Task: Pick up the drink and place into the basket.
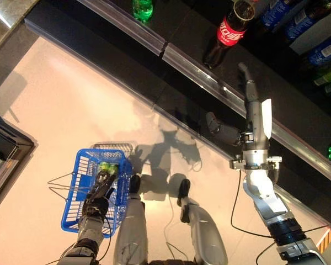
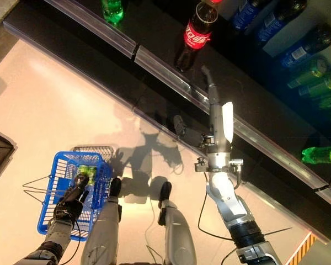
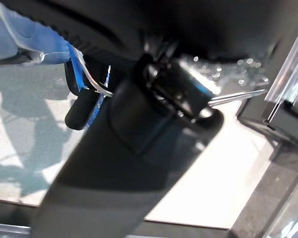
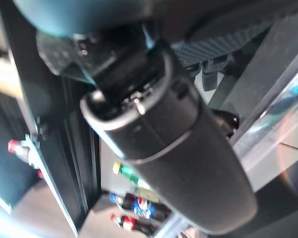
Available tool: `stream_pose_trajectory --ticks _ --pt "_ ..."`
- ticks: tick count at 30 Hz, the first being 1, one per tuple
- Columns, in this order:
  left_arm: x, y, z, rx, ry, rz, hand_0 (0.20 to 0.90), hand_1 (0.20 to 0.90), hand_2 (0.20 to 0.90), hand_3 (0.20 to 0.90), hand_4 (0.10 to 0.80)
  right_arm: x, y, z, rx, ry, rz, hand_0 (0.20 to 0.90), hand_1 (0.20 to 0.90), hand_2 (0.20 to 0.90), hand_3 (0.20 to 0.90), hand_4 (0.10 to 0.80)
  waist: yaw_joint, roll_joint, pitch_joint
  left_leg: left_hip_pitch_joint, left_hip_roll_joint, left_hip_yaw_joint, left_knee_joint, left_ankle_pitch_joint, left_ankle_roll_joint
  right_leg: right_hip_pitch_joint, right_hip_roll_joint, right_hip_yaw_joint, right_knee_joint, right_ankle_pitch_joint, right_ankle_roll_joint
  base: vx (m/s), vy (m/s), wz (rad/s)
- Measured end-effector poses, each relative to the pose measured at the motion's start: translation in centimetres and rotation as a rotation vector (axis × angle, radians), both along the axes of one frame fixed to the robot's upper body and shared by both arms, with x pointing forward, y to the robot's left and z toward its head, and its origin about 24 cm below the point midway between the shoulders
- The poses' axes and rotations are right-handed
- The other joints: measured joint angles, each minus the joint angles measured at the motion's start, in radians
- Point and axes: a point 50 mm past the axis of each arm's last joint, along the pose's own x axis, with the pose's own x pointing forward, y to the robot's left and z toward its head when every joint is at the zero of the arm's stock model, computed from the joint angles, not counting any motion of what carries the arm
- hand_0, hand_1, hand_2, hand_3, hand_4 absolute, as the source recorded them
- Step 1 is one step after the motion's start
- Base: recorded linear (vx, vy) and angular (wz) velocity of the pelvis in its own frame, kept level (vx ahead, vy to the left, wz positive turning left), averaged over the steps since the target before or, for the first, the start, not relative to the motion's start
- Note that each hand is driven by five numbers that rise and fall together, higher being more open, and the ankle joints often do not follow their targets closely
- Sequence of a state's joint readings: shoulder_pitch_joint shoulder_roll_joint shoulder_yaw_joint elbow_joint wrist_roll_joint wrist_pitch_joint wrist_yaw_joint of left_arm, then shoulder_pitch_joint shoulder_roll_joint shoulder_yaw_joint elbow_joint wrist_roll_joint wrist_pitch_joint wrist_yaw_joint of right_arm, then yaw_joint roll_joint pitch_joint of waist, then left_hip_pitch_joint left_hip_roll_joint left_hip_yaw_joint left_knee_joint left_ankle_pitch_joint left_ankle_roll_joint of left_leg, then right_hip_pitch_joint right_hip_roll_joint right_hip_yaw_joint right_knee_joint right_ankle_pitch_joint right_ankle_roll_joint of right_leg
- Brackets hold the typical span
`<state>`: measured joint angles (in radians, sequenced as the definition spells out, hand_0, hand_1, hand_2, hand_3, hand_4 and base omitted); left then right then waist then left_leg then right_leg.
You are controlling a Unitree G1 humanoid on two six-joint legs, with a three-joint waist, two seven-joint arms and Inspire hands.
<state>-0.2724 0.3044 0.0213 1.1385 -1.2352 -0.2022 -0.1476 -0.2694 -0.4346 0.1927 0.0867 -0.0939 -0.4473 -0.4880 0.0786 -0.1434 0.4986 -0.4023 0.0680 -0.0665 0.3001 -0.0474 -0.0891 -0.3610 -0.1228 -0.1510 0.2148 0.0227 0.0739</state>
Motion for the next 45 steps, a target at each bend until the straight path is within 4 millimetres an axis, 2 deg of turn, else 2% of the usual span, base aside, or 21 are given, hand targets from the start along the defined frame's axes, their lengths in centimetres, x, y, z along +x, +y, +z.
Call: stream_pose_trajectory --ticks 5,12,15,18,28,32,40,45 --pt "0.0 -0.2 -0.1 0.017 0.016 -0.042 0.300 0.300 0.300 0.200 0.100 0.3 -0.2 0.3 0.102 0.012 0.020 0.900 0.900 0.900 0.900 0.800 0.005 0.000 0.000 0.019 0.000 -0.004 -0.002 0.000 0.000 0.027 0.000 -0.007 -0.011 0.002 0.000 0.027 -0.010 0.03" --pt "0.2 -0.3 0.0 0.040 0.025 -0.078 0.300 0.300 0.300 0.200 0.100 1.6 0.0 2.5 0.212 -0.045 0.066 0.900 0.900 0.900 0.900 0.800 0.022 0.001 0.001 0.024 -0.002 -0.004 -0.002 0.001 0.001 0.032 -0.003 -0.008 -0.011 0.003 0.000 0.000 0.000 0.00" --pt "0.3 -0.5 0.0 0.051 0.032 -0.104 0.300 0.300 0.300 0.200 0.100 2.4 -0.2 2.7 0.247 -0.027 0.077 0.900 0.900 0.900 0.900 0.800 0.032 0.005 0.003 0.035 -0.005 -0.009 -0.005 0.002 0.002 0.047 -0.009 -0.013 -0.016 0.003 0.000 0.011 0.002 0.05" --pt "0.7 -0.8 0.2 0.059 0.030 -0.136 0.300 0.300 0.300 0.200 0.100 3.1 -0.5 3.2 0.279 -0.025 0.071 0.900 0.900 0.900 0.900 0.800 0.032 0.020 0.012 0.035 -0.011 -0.025 -0.005 0.004 0.005 0.062 -0.014 -0.034 -0.025 0.003 0.001 0.022 -0.020 0.16" --pt "0.8 -0.7 0.3 0.073 0.051 -0.173 0.300 0.300 0.300 0.200 0.100 5.5 -1.9 4.3 0.434 0.049 0.060 0.900 0.900 0.900 0.900 0.800 0.069 0.023 0.014 0.049 -0.013 -0.033 -0.009 0.005 0.004 0.082 -0.013 -0.043 -0.030 0.002 0.001 0.011 -0.029 0.03" --pt "0.9 -0.8 0.3 0.082 0.057 -0.189 0.300 0.300 0.300 0.200 0.100 5.9 -2.4 4.4 0.501 0.070 0.059 0.900 0.900 0.900 0.900 0.800 0.083 0.023 0.015 0.061 -0.014 -0.039 -0.021 0.009 0.004 0.097 -0.014 -0.053 -0.036 0.002 0.002 0.007 -0.016 0.05" --pt "0.9 -1.0 0.2 0.091 0.064 -0.210 0.300 0.300 0.300 0.200 0.100 7.5 -3.1 4.6 0.546 0.129 0.022 0.900 0.900 0.900 0.900 0.800 0.089 0.026 0.016 0.061 -0.018 -0.051 -0.026 0.012 0.003 0.105 -0.015 -0.064 -0.044 0.001 0.003 0.002 -0.009 0.04" --pt "1.1 -1.2 0.3 0.096 0.065 -0.230 0.300 0.300 0.300 0.200 0.100 8.0 -4.3 5.2 0.549 0.150 -0.012 0.900 0.900 0.900 0.900 0.800 0.107 0.036 0.022 0.061 -0.021 -0.053 -0.030 0.013 0.004 0.105 -0.018 -0.065 -0.045 0.000 0.005 -0.001 -0.001 0.01"
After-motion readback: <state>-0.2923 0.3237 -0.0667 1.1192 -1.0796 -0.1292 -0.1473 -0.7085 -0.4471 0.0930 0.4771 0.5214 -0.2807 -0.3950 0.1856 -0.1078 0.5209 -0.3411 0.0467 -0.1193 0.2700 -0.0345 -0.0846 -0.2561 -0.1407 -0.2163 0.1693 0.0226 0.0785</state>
